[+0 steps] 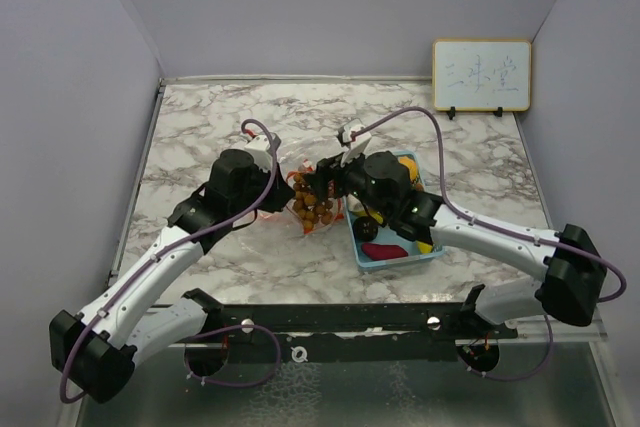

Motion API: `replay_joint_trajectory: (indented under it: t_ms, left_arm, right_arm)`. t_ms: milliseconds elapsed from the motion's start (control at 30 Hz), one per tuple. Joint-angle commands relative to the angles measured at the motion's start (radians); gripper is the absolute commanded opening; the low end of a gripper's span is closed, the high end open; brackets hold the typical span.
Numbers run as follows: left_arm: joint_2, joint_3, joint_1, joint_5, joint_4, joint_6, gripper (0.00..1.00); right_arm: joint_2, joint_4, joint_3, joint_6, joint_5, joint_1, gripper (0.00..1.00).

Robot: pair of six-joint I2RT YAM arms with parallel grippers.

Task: Place the food in the zip-top bag and seal the zipper
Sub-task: Place the fake fruit in the zipper food storage bag.

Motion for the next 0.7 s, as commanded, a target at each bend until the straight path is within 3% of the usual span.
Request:
replay_joint_trajectory:
  t_ms: [0,167,467,667]
  left_arm:
    - [0.003,0.038,0.0,-0.044,0.028,0.01,0.0]
    - [-0.017,0.073,0.001,-0.05,0.01,0.016,0.0]
    - [-0.072,0.127,0.001,-0.11,-0.009,0.016,0.0]
    - [-0.084,0.14,0.001,-0.116,-0.006,0.017,0.0]
  right_arm:
    - [-0.113,-0.076,-0.009,-0.013,0.031,0.005,0.7]
    - [-0.182,-0.221,-0.042,0.03,0.163,0.005,0.69]
    - [-0.329,-0.281,-0.167,0.099,0.157,0.005,0.41]
    - [-0.299,-0.252,-0.158,0.115,0.123,0.004,0.42]
